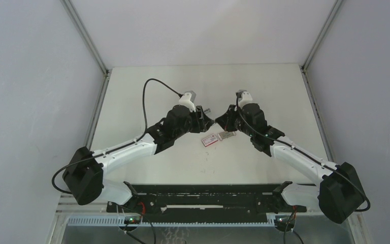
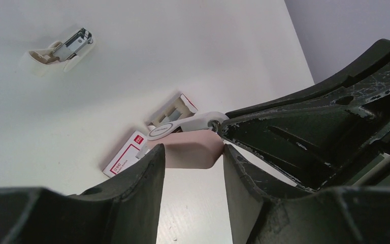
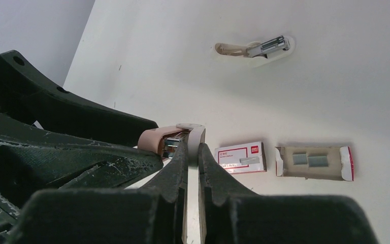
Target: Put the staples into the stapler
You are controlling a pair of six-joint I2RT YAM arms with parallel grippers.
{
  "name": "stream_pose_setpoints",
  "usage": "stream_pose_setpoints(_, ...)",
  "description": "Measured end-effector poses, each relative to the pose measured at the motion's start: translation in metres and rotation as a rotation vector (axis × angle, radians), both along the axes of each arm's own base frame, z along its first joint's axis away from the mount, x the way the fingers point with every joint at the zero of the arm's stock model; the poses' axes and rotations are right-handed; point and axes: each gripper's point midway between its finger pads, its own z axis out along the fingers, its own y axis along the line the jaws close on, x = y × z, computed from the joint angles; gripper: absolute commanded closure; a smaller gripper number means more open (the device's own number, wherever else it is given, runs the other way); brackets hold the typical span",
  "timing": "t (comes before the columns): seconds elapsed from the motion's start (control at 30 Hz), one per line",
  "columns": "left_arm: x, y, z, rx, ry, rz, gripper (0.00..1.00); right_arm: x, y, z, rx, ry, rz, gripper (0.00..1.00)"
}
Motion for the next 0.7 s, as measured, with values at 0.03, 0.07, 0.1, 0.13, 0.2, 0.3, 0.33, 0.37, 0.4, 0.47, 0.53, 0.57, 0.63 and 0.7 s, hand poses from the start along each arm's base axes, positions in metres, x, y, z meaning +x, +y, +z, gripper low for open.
stream_pose_setpoints(0.03, 0.0, 0.0, 0.0, -0.007, 0.003, 0.001, 0.52, 0.0, 0.0, 0.0, 0.0, 0.0, 0.0, 1.0)
stream_pose_setpoints(0.07, 0.0, 0.001, 0.0, -0.015, 0.006, 0.004, 0.52, 0.0, 0.0, 0.0, 0.0, -0.001, 0.0, 1.0)
stream_pose_setpoints(0.1, 0.0, 0.001, 0.0, -0.02, 0.007, 0.003, 0.53, 0.0, 0.0, 0.0, 0.0, -0.001, 0.0, 1.0)
stream_pose_setpoints(0.13, 0.0, 0.001, 0.0, -0.026, 0.012, 0.002, 0.53, 0.0, 0.0, 0.0, -0.001, 0.0, 0.0, 1.0)
stream_pose_setpoints(0.2, 0.0, 0.0, 0.001, -0.033, 0.015, -0.001, 0.54, 0.0, 0.0, -0.001, -0.001, 0.001, 0.0, 1.0)
stream_pose_setpoints(0.3, 0.002, 0.001, 0.002, -0.041, 0.018, 0.002, 0.6, 0.0, -0.002, -0.003, -0.006, 0.002, -0.006, 1.0)
stream_pose_setpoints(0.33, 0.003, 0.002, 0.002, -0.042, 0.018, 0.006, 0.61, 0.001, -0.003, -0.005, -0.011, 0.003, -0.011, 1.0)
stream_pose_setpoints(0.37, 0.004, 0.003, 0.002, -0.042, 0.018, 0.011, 0.62, 0.001, -0.005, -0.006, -0.016, 0.005, -0.016, 1.0)
stream_pose_setpoints(0.4, 0.005, 0.005, 0.002, -0.043, 0.019, 0.018, 0.63, 0.001, -0.006, -0.009, -0.024, 0.007, -0.021, 1.0)
stream_pose_setpoints(0.47, 0.012, 0.013, -0.001, -0.028, 0.019, 0.06, 0.63, 0.0, -0.008, -0.013, -0.034, 0.012, -0.021, 1.0)
stream_pose_setpoints(0.53, 0.019, 0.021, -0.007, -0.009, 0.027, 0.095, 0.6, -0.001, -0.009, -0.014, -0.043, 0.01, -0.022, 1.0)
stream_pose_setpoints(0.57, 0.021, 0.025, -0.01, 0.002, 0.032, 0.11, 0.57, 0.0, -0.009, -0.014, -0.047, 0.008, -0.021, 1.0)
stream_pose_setpoints(0.63, 0.023, 0.028, -0.013, 0.012, 0.038, 0.123, 0.46, 0.0, -0.01, -0.014, -0.052, 0.003, -0.022, 1.0)
stream_pose_setpoints(0.7, 0.023, 0.027, -0.012, 0.008, 0.031, 0.115, 0.35, 0.0, -0.01, -0.014, -0.057, 0.0, -0.024, 1.0)
